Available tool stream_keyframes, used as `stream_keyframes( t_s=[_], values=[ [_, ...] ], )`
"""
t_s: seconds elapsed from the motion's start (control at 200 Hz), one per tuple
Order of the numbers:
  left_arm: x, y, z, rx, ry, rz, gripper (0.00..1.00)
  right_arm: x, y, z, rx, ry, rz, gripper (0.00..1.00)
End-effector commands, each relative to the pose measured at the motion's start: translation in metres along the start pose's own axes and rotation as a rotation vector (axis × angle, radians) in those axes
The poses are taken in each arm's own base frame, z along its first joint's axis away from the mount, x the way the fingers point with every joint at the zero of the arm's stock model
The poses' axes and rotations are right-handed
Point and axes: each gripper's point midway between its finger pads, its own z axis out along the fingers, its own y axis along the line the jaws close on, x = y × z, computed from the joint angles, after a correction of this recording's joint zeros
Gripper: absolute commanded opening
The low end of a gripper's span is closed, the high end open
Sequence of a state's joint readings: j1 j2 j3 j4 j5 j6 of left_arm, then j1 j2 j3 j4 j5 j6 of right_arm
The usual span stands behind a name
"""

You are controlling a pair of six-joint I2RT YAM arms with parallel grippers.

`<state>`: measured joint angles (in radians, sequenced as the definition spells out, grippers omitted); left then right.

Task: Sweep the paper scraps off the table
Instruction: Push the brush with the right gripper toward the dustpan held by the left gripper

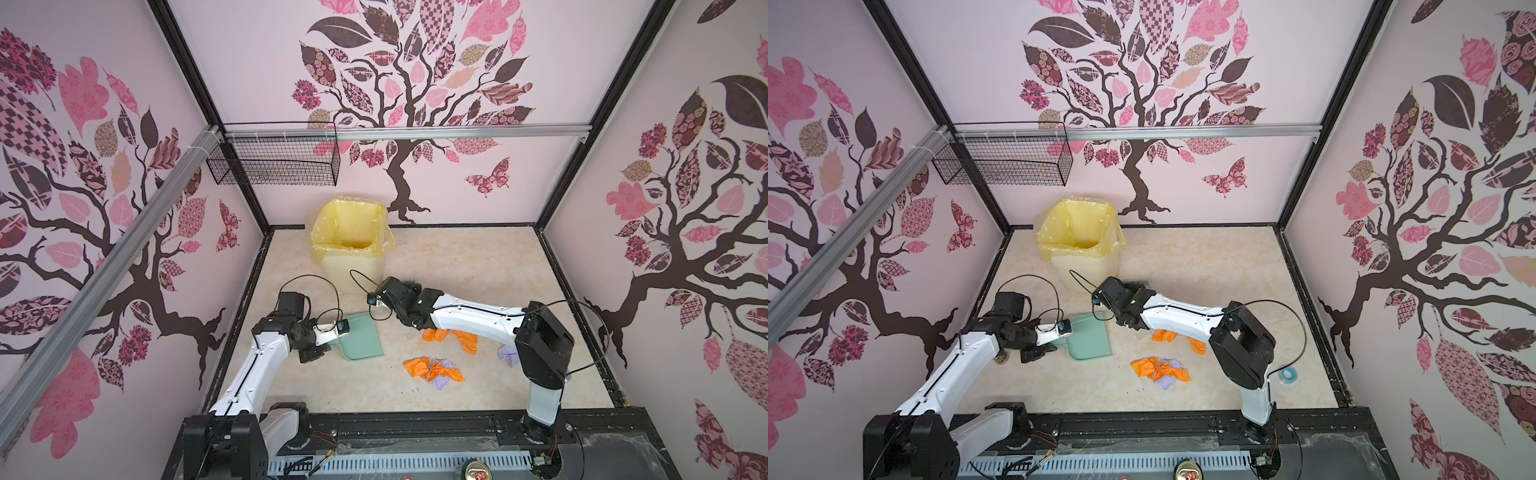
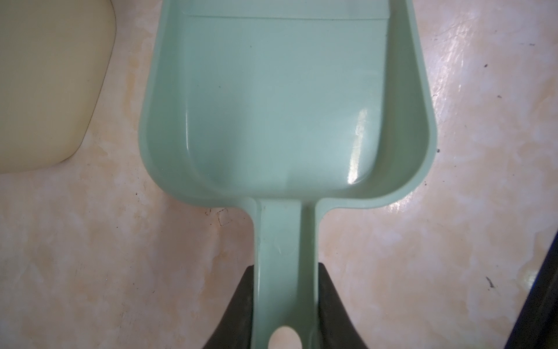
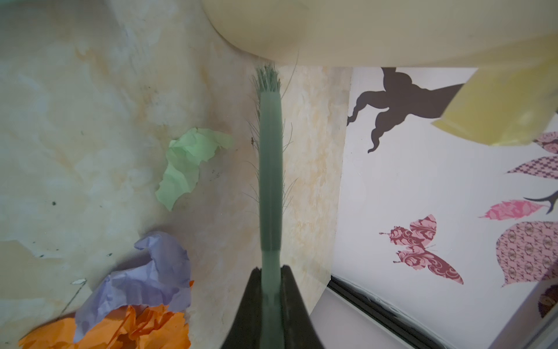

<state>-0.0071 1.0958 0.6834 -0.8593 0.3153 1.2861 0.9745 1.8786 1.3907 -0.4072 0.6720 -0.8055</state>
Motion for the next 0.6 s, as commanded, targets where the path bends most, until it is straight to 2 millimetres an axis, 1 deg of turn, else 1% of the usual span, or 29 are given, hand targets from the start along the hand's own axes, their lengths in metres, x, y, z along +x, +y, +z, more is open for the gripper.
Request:
stream_keyframes(
  t_s=[0.0,0.11,0.225,0.3,0.39,0.475,0.535,0.595],
  values=[
    [0.001,-0.007,0.004,0.033,-0.008,-0.008,0.00,0.000,0.034,0.009,-0.072,0.000,-0.117,0.00],
    [-0.001,-0.005,0.004,0.039,-0.015,-0.010,0.00,0.011,0.042,0.006,-0.082,0.022,-0.148,0.00],
    [-0.002,-0.002,0.005,0.037,-0.017,-0.014,0.00,0.023,0.043,-0.009,-0.074,0.029,-0.147,0.00],
    [-0.002,-0.002,0.005,0.039,-0.013,-0.012,0.00,0.033,0.048,-0.026,-0.080,0.026,-0.154,0.00],
    [-0.001,0.001,0.005,0.032,-0.007,-0.004,0.00,0.047,0.059,-0.047,-0.099,0.026,-0.169,0.00],
    [-0.002,0.004,0.005,0.033,-0.007,-0.003,0.00,0.060,0.063,-0.068,-0.109,0.034,-0.152,0.00],
    [-0.004,0.006,0.004,0.034,-0.011,-0.005,0.00,0.066,0.060,-0.082,-0.090,0.036,-0.133,0.00],
    [-0.006,0.007,0.005,0.035,-0.010,-0.004,0.00,0.070,0.050,-0.094,-0.040,0.028,-0.106,0.00]
  ],
)
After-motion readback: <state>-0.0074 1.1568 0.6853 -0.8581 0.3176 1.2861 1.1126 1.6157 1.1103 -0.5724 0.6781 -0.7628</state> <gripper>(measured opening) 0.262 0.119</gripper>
